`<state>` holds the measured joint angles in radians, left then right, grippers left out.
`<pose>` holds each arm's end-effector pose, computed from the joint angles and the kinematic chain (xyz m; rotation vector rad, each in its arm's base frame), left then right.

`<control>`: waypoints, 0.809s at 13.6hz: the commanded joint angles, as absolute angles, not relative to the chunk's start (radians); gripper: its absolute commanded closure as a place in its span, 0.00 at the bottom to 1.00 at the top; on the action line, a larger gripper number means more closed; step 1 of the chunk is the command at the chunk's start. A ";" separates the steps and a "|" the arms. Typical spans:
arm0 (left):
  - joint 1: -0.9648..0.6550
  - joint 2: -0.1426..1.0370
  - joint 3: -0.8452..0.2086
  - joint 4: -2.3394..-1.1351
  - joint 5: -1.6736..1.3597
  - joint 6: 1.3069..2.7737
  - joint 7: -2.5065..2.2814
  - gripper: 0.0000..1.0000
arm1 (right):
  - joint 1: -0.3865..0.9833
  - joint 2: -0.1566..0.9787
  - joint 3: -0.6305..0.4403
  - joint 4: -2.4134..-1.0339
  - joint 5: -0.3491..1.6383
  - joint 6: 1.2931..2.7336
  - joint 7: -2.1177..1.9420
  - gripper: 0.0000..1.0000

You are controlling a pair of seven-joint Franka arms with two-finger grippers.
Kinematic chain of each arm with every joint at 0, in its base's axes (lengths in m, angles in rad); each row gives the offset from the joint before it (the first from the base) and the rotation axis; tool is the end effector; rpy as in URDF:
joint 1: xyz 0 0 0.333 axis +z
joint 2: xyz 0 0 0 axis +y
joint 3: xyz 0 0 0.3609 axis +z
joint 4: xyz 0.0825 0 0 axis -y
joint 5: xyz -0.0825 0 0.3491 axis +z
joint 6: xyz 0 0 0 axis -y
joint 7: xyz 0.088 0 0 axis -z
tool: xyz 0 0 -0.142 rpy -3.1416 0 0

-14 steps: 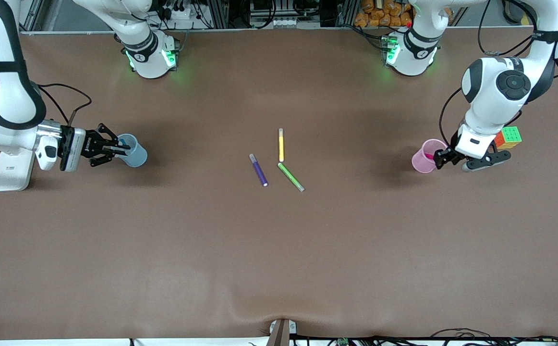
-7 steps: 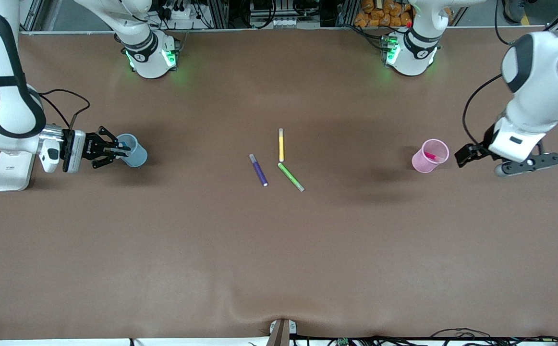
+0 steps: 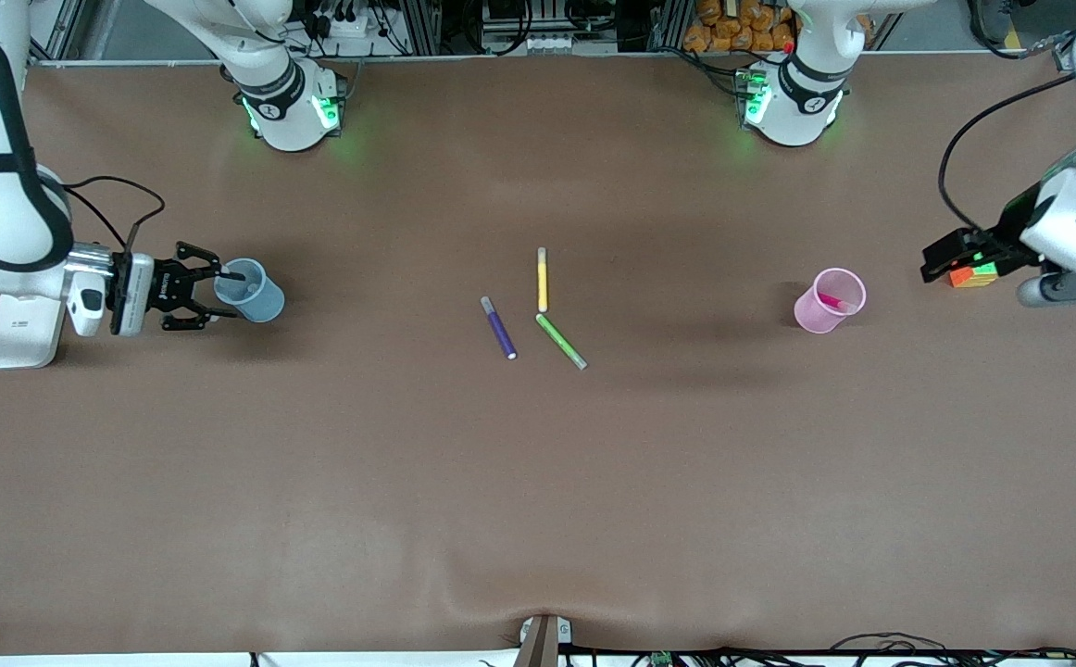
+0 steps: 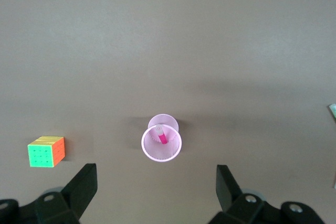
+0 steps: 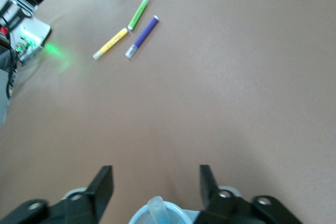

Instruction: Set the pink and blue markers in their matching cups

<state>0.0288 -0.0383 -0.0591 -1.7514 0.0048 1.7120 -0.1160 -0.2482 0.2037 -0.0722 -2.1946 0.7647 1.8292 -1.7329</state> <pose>0.5135 -0.0155 0.5868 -3.1317 -0.1333 0.0010 0.4730 -0.0726 0.3222 -2.0528 -1.1013 -0.3404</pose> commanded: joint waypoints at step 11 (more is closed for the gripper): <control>0.037 -0.112 -0.092 -1.647 -0.003 1.506 -0.127 0.00 | -0.201 0.212 -0.051 -1.493 0.398 1.462 -0.351 0.00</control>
<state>0.0290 -0.1050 -0.0855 -1.6543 0.0032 1.5293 -0.1189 -0.2560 0.1953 -0.0553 -1.6262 0.5009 1.5332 -0.6017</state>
